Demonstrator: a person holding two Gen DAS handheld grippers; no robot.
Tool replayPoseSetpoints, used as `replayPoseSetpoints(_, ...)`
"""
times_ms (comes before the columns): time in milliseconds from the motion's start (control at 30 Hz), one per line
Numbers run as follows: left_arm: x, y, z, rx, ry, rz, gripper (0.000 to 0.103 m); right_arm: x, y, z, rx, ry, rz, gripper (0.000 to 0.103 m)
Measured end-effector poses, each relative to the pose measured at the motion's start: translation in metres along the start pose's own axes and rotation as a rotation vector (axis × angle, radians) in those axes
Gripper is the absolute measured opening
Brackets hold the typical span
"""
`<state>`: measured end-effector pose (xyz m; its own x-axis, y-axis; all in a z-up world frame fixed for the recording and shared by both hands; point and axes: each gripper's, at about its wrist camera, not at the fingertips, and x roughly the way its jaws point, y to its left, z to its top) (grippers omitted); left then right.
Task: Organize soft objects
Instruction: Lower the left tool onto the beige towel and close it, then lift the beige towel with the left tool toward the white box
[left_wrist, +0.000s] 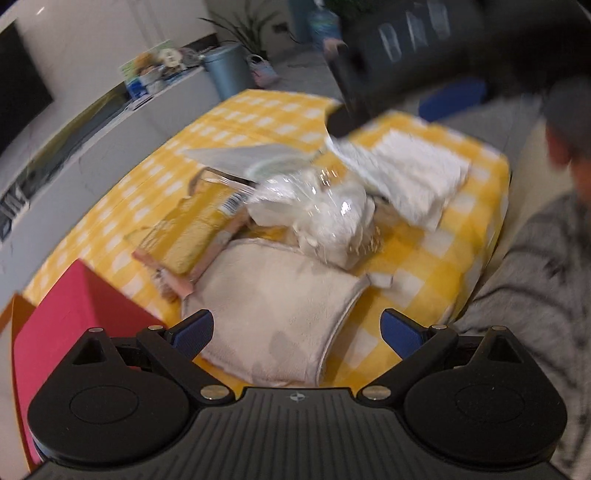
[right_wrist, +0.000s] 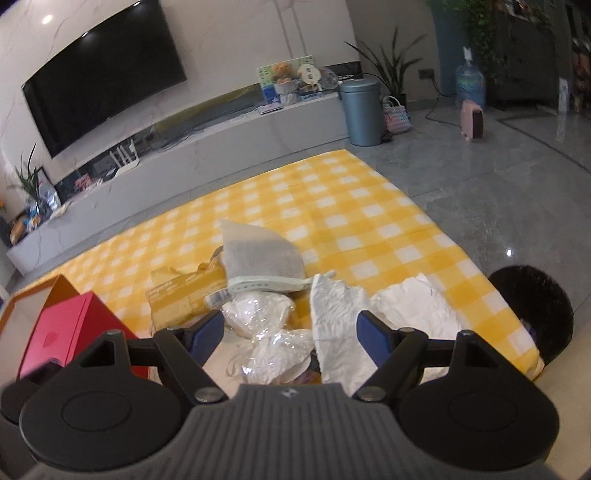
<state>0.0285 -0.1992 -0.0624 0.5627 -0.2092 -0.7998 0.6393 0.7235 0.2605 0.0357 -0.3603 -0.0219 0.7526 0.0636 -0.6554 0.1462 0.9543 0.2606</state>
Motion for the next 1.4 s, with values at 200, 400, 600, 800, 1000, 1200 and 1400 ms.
replayPoseSetpoints(200, 0.033, -0.005, 0.001, 0.008, 0.049, 0.065, 0.103, 0.004, -0.019, 0.0, 0.082, 0.006, -0.019, 0.078)
replayPoseSetpoints(400, 0.05, 0.006, 0.001, -0.049, 0.045, 0.06, 0.103, 0.004, -0.023, 0.0, 0.107, -0.001, -0.009, 0.078)
replayPoseSetpoints(600, 0.055, 0.014, -0.005, -0.076, 0.011, 0.003, 0.103, 0.004, -0.021, 0.0, 0.103, 0.0, 0.015, 0.078)
replayPoseSetpoints(800, 0.051, 0.026, -0.017, -0.146, -0.043, -0.151, 0.069, 0.006, -0.021, 0.0, 0.102, 0.015, 0.006, 0.078)
replayPoseSetpoints(1000, 0.043, 0.021, -0.018, -0.126, -0.052, -0.132, 0.028, 0.009, -0.018, 0.0, 0.088, 0.021, 0.008, 0.078)
replayPoseSetpoints(1200, 0.029, 0.038, -0.019, -0.222, -0.058, -0.183, 0.017, 0.021, -0.013, 0.0, 0.074, 0.054, 0.037, 0.078)
replayPoseSetpoints(1400, -0.011, 0.051, -0.027, -0.304, -0.094, -0.205, 0.017, 0.028, -0.001, 0.001, 0.022, 0.08, 0.055, 0.078)
